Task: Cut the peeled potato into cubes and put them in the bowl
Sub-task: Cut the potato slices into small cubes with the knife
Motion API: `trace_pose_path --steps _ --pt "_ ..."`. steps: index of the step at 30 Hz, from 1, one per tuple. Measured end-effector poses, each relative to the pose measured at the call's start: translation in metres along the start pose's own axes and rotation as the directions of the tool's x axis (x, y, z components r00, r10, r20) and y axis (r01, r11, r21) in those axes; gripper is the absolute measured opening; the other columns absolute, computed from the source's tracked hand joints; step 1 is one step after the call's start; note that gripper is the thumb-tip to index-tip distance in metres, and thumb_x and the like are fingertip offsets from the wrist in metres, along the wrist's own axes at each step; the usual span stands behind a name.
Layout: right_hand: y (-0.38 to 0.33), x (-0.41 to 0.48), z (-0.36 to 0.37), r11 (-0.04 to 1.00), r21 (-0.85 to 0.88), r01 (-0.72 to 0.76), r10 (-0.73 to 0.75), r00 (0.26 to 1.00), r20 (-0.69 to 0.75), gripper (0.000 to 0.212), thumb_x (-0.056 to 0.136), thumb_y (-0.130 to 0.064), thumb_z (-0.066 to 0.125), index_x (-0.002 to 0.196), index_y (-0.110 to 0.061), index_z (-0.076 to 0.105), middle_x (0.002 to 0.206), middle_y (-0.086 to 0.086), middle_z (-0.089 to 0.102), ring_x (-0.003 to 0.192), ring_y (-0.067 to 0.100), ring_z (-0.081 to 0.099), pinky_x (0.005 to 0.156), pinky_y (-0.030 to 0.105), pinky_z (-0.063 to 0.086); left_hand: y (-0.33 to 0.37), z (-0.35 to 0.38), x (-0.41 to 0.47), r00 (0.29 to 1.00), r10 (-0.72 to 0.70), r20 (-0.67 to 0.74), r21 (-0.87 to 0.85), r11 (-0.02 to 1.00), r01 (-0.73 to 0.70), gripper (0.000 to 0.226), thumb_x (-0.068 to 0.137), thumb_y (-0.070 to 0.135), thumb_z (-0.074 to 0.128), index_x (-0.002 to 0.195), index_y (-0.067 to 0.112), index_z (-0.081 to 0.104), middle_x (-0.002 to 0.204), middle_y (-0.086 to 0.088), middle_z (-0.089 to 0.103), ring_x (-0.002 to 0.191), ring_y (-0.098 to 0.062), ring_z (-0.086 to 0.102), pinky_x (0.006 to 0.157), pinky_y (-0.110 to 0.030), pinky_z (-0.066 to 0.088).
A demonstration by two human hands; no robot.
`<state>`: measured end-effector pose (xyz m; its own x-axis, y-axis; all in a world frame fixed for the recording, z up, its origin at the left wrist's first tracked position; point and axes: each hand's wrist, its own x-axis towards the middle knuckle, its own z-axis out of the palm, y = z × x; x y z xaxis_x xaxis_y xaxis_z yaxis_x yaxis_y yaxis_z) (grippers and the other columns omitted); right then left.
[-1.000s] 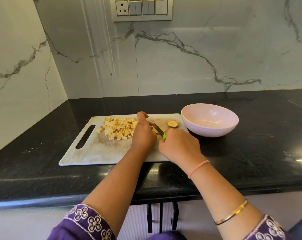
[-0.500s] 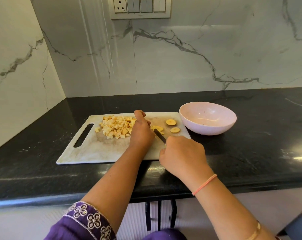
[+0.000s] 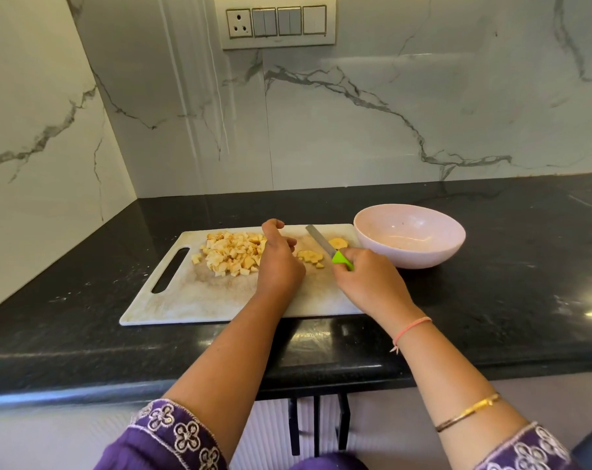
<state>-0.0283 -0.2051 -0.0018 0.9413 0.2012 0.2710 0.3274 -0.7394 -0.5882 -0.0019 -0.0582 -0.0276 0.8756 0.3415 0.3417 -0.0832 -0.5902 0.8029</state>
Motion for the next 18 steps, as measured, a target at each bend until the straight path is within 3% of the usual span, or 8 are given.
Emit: trace_pose_path --steps 3,5,8,10,18 --pt "0.007 0.002 0.007 0.999 0.043 -0.025 0.026 0.999 -0.026 0.023 0.092 -0.027 0.045 0.080 -0.014 0.060 0.061 0.000 0.053 0.065 0.027 0.052 0.055 0.031 0.035 0.004 0.000 -0.002 1.000 0.019 0.018 -0.006 1.000 -0.019 0.049 0.087 -0.001 0.052 0.127 0.018 0.033 0.114 -0.002 0.055 0.095 -0.010 0.053 0.071 -0.017 0.042" --pt "0.010 0.003 0.008 0.993 0.114 -0.043 0.052 0.996 -0.072 0.024 0.091 -0.027 0.047 0.080 -0.011 0.061 0.057 0.001 0.049 0.061 0.026 0.047 0.053 0.031 0.031 0.005 0.002 -0.003 0.992 0.112 0.067 0.112 0.987 -0.119 0.038 0.087 0.014 0.060 0.123 0.018 0.047 0.117 0.003 0.057 0.103 -0.011 0.053 0.081 -0.021 0.041" --pt "0.013 0.007 0.010 0.978 0.206 -0.036 0.056 0.994 -0.093 0.026 0.090 -0.024 0.048 0.092 -0.003 0.064 0.060 0.013 0.054 0.059 0.028 0.044 0.053 0.033 0.030 0.001 0.008 -0.002 0.942 0.278 0.189 0.345 0.879 -0.329 0.028 0.087 0.029 0.059 0.114 0.022 0.065 0.119 0.007 0.063 0.112 -0.016 0.052 0.091 -0.027 0.040" --pt "0.013 0.007 0.011 0.974 0.223 -0.032 0.053 0.995 -0.087 0.025 0.089 -0.023 0.049 0.089 -0.003 0.064 0.059 0.012 0.052 0.058 0.027 0.043 0.053 0.034 0.030 -0.003 0.010 0.001 0.911 0.319 0.261 0.418 0.813 -0.404 0.026 0.090 0.031 0.054 0.111 0.026 0.070 0.120 0.012 0.065 0.114 -0.019 0.051 0.092 -0.032 0.042" --pt "0.016 0.005 0.014 0.969 0.248 -0.011 0.038 0.994 -0.103 0.029 0.091 -0.027 0.048 0.082 -0.004 0.063 0.060 0.012 0.056 0.061 0.033 0.047 0.053 0.033 0.031 -0.011 0.001 0.022 0.914 0.333 0.231 0.620 0.673 -0.402 0.030 0.095 0.020 0.043 0.097 0.018 0.073 0.096 0.003 0.071 0.095 -0.022 0.053 0.085 -0.031 0.044"
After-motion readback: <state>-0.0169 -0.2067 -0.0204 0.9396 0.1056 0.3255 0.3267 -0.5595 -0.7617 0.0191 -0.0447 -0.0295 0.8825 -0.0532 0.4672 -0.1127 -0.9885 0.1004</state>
